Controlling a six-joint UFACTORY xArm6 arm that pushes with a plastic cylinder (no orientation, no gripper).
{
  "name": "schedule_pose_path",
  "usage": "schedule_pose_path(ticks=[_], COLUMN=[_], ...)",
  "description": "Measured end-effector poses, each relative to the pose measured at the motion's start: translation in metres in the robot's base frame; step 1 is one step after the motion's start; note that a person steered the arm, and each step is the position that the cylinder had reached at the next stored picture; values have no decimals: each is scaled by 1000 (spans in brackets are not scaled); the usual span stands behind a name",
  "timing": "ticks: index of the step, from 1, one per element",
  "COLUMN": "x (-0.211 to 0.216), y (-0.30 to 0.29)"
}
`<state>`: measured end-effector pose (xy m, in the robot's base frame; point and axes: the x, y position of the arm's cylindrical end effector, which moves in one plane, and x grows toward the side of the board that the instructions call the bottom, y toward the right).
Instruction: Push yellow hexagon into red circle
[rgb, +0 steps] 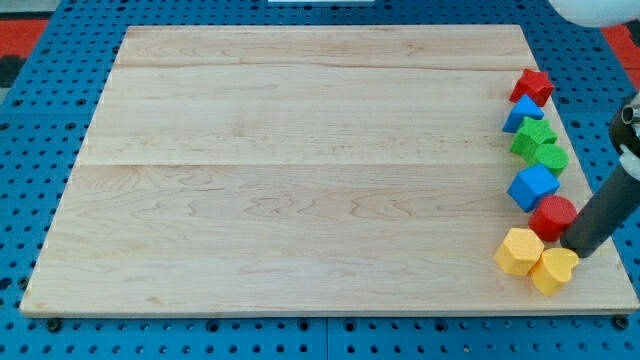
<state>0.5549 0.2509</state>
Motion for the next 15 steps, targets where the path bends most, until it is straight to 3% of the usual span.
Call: schedule_pose_path(ticks=[2, 4, 6, 9, 11, 15], x=[-6, -7, 55, 64, 63, 64], y=[-7, 34, 39, 22, -2, -108])
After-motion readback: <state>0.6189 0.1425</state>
